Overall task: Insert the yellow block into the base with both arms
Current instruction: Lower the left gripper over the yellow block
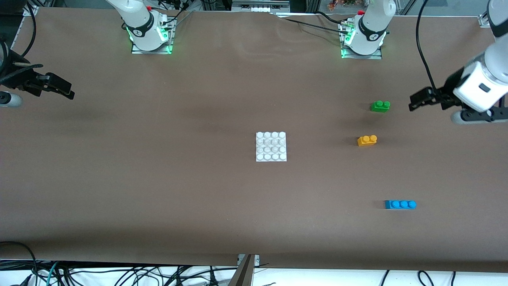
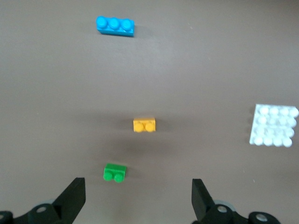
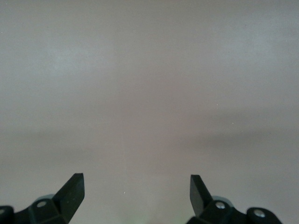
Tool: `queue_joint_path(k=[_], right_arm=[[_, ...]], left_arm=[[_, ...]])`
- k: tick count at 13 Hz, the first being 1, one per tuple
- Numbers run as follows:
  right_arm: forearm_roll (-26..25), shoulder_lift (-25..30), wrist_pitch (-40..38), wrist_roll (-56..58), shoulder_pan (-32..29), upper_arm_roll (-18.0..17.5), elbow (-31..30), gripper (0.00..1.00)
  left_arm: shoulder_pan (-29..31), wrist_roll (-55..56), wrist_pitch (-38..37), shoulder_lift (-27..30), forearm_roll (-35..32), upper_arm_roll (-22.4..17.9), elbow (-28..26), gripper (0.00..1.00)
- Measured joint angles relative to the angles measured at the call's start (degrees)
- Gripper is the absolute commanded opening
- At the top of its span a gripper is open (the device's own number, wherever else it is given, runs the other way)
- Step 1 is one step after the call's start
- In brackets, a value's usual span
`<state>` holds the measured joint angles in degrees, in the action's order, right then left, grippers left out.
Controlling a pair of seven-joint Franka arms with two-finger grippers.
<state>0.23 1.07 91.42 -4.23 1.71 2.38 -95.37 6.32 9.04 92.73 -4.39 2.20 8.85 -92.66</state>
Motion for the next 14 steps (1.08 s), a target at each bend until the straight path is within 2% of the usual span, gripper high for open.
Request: queue_joint_path(k=[5, 10, 14], right_arm=[[0.0, 0.0, 0.0, 0.0, 0.0, 0.0, 0.0, 1.00], [0.0, 0.0, 0.1, 0.0, 0.0, 0.0, 0.0, 1.00], [0.0, 0.0, 0.1, 0.0, 0.0, 0.0, 0.0, 1.00]], left_arm=[[0.1, 0.0, 16.5, -2.1, 0.0, -0.3, -11.8, 1.00], [-0.5, -0.3, 19.7, -2.1, 0.0, -0.1, -17.6, 1.00], [-0.7, -0.3, 34.1, -2.6, 0.0, 0.0, -31.1, 1.00]])
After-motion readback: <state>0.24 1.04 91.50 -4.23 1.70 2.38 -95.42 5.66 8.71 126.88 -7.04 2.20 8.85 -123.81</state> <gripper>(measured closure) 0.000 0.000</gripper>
